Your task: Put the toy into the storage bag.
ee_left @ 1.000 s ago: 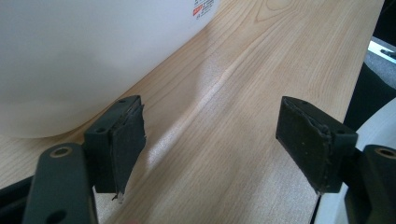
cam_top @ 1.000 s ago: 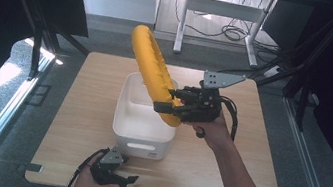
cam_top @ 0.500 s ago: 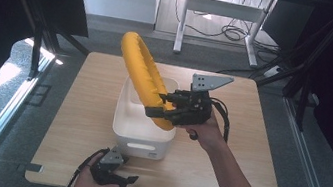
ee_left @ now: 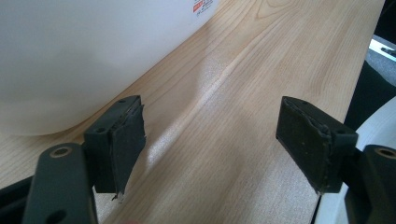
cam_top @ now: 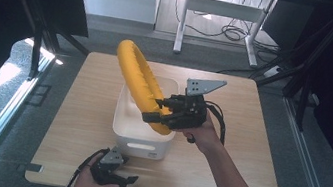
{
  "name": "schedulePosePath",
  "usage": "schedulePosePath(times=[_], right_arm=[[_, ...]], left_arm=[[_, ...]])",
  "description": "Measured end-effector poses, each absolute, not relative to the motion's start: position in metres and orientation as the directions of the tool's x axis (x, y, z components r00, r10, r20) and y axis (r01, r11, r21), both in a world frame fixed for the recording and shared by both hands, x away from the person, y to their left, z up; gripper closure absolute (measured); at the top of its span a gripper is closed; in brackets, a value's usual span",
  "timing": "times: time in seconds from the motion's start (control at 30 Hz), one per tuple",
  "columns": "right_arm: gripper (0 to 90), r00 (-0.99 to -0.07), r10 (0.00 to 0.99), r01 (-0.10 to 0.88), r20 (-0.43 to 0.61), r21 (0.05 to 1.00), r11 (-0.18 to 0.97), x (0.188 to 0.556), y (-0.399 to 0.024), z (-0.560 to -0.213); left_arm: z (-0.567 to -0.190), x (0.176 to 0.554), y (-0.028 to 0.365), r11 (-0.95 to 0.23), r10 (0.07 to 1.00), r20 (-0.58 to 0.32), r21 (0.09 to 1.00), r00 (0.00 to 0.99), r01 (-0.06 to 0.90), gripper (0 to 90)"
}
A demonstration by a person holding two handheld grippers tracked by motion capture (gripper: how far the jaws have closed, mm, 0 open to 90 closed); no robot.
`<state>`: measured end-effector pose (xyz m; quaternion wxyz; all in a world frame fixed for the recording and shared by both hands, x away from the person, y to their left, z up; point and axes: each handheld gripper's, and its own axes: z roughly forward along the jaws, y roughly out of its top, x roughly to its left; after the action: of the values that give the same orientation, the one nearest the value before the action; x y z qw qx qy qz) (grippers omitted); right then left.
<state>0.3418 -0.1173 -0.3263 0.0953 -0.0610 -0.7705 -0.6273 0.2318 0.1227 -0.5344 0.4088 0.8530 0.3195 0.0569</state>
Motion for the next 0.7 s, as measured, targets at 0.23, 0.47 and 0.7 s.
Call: schedulePosePath(times=[0.23,0.47,0.7], right_arm=[[51.8,-0.973,-0.024,0.219,0.230,0.950,0.225,0.345,-0.117,-0.334],[51.6,-0.968,-0.012,0.239,0.250,0.940,0.243,0.348,-0.116,-0.342],[51.3,-0.962,0.004,0.265,0.274,0.925,0.271,0.356,-0.116,-0.353]], left_arm=[[-0.535,0.232,0.122,-0.462,0.593,-0.165,0.732,0.788,0.501,23.9],[-0.535,0.232,0.123,-0.464,0.591,-0.162,0.733,0.790,0.498,23.9],[-0.535,0.232,0.122,-0.463,0.593,-0.166,0.731,0.788,0.502,23.9]])
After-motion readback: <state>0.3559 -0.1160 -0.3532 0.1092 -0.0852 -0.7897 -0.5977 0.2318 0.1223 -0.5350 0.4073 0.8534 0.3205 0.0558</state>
